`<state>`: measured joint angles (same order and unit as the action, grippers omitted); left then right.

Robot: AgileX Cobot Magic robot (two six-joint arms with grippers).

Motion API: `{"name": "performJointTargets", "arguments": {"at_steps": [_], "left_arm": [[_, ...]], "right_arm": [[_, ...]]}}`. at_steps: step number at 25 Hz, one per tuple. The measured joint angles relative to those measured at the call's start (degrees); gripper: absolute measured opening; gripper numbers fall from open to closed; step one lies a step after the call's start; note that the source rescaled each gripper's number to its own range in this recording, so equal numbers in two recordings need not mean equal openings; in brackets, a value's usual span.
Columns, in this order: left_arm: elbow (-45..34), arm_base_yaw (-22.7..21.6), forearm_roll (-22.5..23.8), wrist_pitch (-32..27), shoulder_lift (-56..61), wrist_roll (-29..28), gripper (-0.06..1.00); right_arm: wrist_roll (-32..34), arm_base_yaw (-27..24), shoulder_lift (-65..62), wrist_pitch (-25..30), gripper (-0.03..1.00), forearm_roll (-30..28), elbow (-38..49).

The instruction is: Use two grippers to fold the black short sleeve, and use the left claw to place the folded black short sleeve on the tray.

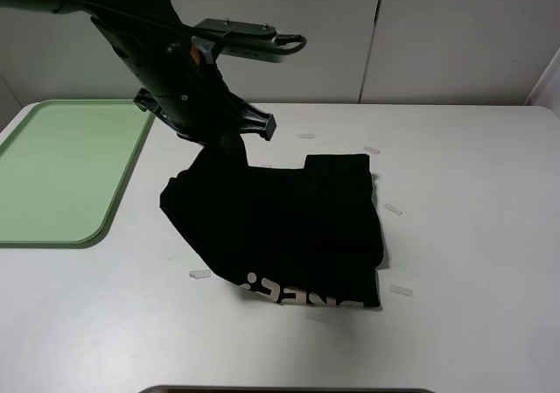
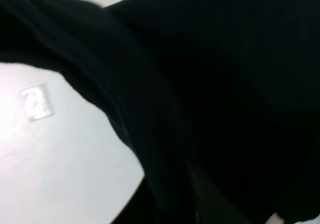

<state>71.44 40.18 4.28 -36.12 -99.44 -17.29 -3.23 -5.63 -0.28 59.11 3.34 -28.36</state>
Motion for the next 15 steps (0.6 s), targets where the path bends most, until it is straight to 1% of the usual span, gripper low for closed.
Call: {"name": "performJointTargets", "arguments": {"at_steps": [5,11,15], "left_arm": [[4.4,3.7,0.0,0.5,-4.2,-1.1,0.0],[10.2,6.7,-3.3,1.6,-9.9,-1.3,0.0],[12.4,8.4,-4.9,3.3,-13.7,-1.3,0.0]], "right_arm": [[0.0,0.0,0.0,0.0,1.0,0.0,0.0],[0.0,0.0,0.0,0.0,1.0,0.0,0.0],[0.0,0.0,0.0,0.0,1.0,0.0,0.0]]}}
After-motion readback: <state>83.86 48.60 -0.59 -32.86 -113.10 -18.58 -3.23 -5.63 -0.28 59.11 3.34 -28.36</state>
